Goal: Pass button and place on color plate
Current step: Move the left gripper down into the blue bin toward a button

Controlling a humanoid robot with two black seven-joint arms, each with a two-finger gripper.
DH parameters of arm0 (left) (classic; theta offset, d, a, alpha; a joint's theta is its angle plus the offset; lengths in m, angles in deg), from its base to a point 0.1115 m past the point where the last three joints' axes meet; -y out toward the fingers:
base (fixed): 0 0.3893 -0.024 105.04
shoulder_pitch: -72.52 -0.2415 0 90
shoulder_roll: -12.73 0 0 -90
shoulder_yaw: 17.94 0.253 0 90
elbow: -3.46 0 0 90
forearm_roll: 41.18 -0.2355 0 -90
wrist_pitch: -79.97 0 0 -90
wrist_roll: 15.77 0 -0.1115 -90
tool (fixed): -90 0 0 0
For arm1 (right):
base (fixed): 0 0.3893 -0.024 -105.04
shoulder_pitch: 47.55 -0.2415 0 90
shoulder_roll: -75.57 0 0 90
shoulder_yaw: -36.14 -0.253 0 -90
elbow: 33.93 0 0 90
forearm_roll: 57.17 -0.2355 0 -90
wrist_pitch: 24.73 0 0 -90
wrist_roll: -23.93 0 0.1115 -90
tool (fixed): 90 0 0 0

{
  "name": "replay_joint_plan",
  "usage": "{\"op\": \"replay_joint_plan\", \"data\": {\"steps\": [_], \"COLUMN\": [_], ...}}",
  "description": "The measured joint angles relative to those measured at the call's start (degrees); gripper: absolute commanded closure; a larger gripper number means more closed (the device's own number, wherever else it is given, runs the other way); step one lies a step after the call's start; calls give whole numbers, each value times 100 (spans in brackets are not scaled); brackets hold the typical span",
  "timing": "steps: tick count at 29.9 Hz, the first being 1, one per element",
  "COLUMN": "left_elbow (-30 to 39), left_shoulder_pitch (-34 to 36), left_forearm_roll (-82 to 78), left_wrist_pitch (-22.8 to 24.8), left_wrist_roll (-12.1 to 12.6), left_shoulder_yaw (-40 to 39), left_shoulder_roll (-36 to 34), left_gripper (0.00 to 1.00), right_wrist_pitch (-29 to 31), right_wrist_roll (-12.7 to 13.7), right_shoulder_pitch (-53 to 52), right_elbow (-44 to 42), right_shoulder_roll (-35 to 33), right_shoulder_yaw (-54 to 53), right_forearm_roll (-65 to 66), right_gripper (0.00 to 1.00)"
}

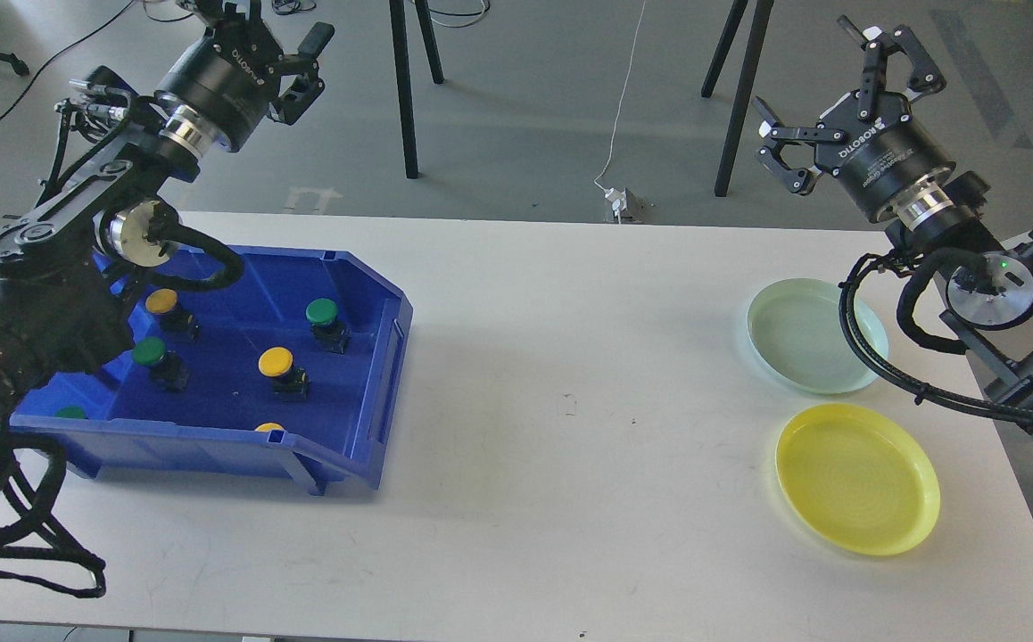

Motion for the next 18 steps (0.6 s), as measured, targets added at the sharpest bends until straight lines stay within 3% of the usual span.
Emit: {"op": "replay_joint_plan", "data": {"steps": [12, 18], "left_elbow": [104, 1536], "left_shoulder_pitch": [-76, -546], "left_forearm_roll": [176, 264], "left_wrist_pitch": [0, 0], "left_wrist_roll": [0, -1], "left_shoulder_yaw": [-184, -1033], "left_shoulder_roll": [43, 205], "left_gripper": [0, 0], "right_wrist_pitch": [0, 1], "right_wrist_roll": [-25, -31], "right_shoulder_pitch": [90, 106], "right_elbow": [-33, -57], "right_shoulder_roll": [-38, -84], "right_shoulder_yaw": [-46, -50], "right_forearm_roll": [12, 18], "right_gripper": [1, 1]}}
